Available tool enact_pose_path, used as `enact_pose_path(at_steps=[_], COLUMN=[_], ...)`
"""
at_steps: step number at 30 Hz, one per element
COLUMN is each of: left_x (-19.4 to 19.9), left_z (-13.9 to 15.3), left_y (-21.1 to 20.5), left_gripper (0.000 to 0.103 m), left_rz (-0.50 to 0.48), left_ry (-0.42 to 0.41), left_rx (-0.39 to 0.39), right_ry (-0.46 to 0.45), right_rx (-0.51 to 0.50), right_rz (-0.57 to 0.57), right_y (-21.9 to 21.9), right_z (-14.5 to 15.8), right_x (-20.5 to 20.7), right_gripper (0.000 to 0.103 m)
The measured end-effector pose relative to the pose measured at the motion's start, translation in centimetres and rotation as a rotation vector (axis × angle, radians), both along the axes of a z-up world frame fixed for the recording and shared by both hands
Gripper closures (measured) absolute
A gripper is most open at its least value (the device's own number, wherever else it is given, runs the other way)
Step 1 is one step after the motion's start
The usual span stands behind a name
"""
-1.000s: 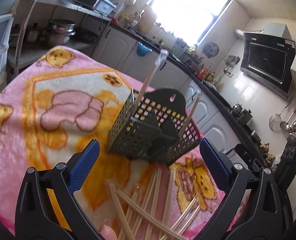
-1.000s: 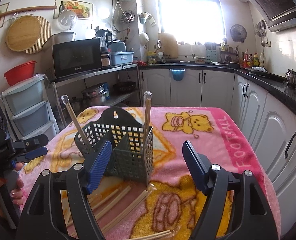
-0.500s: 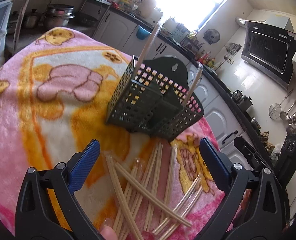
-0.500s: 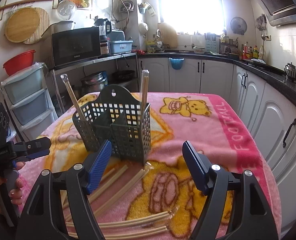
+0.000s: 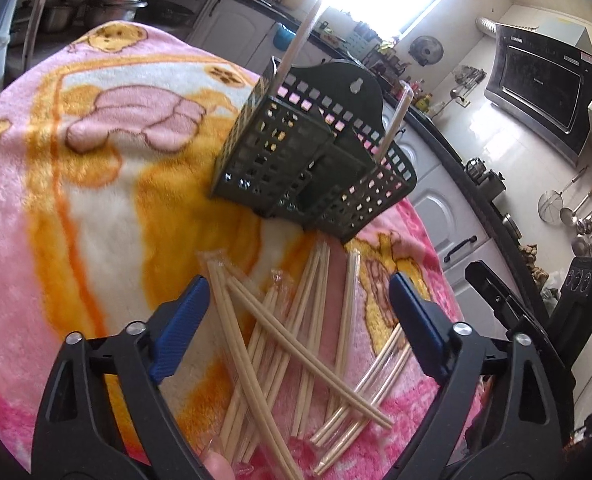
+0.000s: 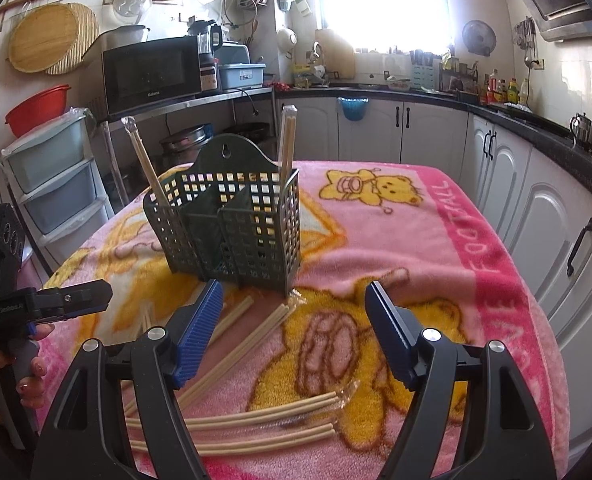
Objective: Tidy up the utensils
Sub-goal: 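Grasp another chopstick with the left tool while the right tool grasps one too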
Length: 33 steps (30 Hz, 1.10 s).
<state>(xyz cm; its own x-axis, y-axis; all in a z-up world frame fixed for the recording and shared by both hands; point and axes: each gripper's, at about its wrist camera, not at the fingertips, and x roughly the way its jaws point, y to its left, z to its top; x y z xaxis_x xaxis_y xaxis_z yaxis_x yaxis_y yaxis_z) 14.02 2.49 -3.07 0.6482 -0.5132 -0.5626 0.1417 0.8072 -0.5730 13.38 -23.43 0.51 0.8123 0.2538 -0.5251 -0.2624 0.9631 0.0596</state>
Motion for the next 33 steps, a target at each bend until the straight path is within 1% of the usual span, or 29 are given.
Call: enact_pose_path(at_steps=[5,10,15,21,25,30,33], left_x=[0.3,1.4,2.8,4.5,5.3,6.2,6.7], left_z=[-0.7,-1.7,-2.3,-2.5,-2.8,-2.8,-2.9], left_y=[-0.5,-0.8,-1.0,-1.3,-1.3,-1.4,-1.7], left_gripper=[0.036,0.038,0.038,0.038,0.039,0.043,0.044], left_rz=[-0.018,-0.024,-0.017,-0.004,0.004,0.020,0.026], left_ry=[0.035,0.078,0.103,0.124,0.138,0.147,0.151], left_rx=[0.009,0.027,0.049,0.080,0.099,0.130,0.149], right_ry=[0.019,0.036,0.074,0.167,0.239,0.312,0.364], right_rx=[0.000,-0.004,-0.011,0.009,0.045,0.095,0.129], right_rz=[-0.004,-0.013,-0.030,-0.048,-0.033,-0.020,-0.032], right_y=[-0.2,-0.6,-1.7,-3.3,-3.8,-4.2,-4.5], right_z=[-0.7,-1.3,-2.5,-4.5,-5.9,-7.4,-8.4], right_x=[-0.3,-0.4,-0.4,0.4,1.3,2.4,3.3], right_gripper=[0.032,0.032,0.032,0.032,0.033,0.048,0.057])
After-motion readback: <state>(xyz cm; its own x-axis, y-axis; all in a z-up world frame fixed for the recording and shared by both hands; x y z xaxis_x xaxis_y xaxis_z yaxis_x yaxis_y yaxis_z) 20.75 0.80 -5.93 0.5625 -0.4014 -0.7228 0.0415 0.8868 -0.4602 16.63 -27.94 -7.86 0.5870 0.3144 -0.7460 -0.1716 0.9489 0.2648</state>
